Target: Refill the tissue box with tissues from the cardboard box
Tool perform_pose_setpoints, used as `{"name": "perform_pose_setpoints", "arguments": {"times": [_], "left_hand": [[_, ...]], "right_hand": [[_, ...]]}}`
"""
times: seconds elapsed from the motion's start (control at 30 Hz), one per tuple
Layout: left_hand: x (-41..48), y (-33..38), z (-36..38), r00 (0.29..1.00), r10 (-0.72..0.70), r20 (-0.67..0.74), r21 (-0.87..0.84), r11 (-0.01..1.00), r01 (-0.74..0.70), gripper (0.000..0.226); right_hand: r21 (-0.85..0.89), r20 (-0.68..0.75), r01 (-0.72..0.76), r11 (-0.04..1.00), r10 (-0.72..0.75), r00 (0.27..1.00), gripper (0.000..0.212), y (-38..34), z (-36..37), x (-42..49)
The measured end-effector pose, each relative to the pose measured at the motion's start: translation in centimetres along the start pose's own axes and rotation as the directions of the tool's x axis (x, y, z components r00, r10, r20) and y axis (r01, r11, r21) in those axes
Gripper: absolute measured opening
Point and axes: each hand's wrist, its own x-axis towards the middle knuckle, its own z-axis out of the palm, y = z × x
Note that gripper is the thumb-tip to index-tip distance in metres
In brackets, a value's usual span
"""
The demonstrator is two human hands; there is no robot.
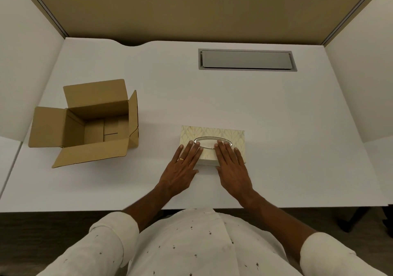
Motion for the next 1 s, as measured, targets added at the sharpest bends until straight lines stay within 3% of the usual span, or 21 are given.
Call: {"name": "perform_pose_setpoints", "arguments": {"times": [0.2,0.7,1.0], "left_hand": [[-0.5,1.2,0.1,0.999,-0.050,-0.002,-0.042,0.998,0.050,0.078],[-0.4,2.3,-1.4,0.995,-0.100,0.029,-0.108,0.989,0.102,0.072],[2.7,-1.5,-7.4,0.993,-0.109,-0.039,-0.140,0.985,0.103,0.072]], "right_hand": [[0.013,-0.018,-0.119,0.993,0.119,0.993,0.078,1.9,1.1,-2.8],[0.053,-0.033,-0.162,0.985,0.163,0.986,0.080,1.4,0.7,-3.0],[0.122,-0.203,-0.237,0.964,0.258,0.945,0.066,0.0,-5.0,1.9]]}}
